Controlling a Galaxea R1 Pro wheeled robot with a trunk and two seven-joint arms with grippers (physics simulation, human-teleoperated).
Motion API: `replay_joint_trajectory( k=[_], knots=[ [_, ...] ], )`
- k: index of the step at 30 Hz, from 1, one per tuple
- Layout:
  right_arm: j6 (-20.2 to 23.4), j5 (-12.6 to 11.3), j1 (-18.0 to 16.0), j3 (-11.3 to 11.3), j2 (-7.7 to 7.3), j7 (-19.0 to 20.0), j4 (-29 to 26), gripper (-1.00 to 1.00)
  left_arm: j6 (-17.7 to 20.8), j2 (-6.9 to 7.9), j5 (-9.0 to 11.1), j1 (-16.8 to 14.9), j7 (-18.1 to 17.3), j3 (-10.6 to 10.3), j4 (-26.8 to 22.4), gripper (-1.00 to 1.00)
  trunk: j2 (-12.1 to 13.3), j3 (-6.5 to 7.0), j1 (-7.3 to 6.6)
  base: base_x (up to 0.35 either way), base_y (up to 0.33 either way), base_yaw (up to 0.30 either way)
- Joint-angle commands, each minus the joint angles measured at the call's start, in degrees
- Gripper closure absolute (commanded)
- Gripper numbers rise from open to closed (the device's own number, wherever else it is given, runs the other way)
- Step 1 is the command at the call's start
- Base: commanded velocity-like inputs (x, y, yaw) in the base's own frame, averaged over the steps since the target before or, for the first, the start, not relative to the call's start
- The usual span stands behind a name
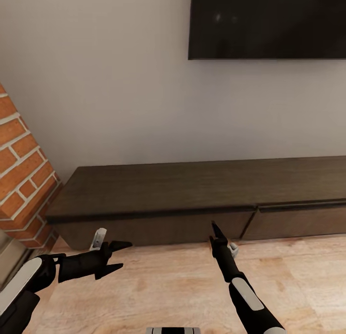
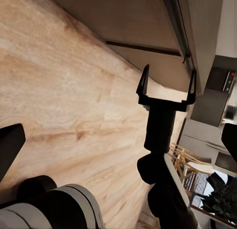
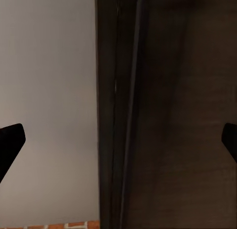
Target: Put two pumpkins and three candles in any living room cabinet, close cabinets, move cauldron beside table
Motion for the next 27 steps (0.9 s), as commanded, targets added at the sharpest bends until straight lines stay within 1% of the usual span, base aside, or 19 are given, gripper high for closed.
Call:
replay_joint_trajectory(
  k=[1,5,9,17,24,27],
  knots=[
    [0.20,-0.60,-0.03,0.13,-0.04,0.21,0.05,-1.00,-0.02,-0.08,0.60,-0.03,0.56,-0.05,-0.01,-1.00,-0.02,-0.05,0.01,0.198,0.000,0.000],
    [0.24,-0.60,-0.03,0.13,-0.08,0.21,0.04,-1.00,-0.02,-0.25,0.60,-0.03,0.56,-0.06,0.02,-1.00,-0.02,-0.05,0.01,0.090,0.000,0.000],
    [0.23,-0.60,-0.03,0.13,-0.08,0.21,0.01,-1.00,-0.02,-0.27,0.60,-0.03,0.56,-0.35,0.09,-1.00,-0.02,-0.05,0.01,0.210,0.000,0.000],
    [0.19,-0.60,-0.03,0.13,-0.08,0.24,-0.01,-1.00,-0.02,-0.28,0.60,-0.03,0.56,-0.58,0.11,-1.00,-0.02,-0.05,0.01,0.134,0.000,0.000],
    [0.18,-0.60,-0.03,0.13,-0.08,0.21,0.06,-1.00,-0.02,-0.28,0.57,-0.03,0.55,-0.51,0.03,-1.00,-0.02,-0.05,0.01,0.041,0.000,0.000],
    [0.18,-0.60,-0.03,0.13,-0.14,0.22,0.07,-1.00,-0.02,-0.28,0.59,-0.03,0.56,-0.56,0.01,-1.00,-0.06,-0.71,0.09,0.003,0.000,0.000]
  ],
)
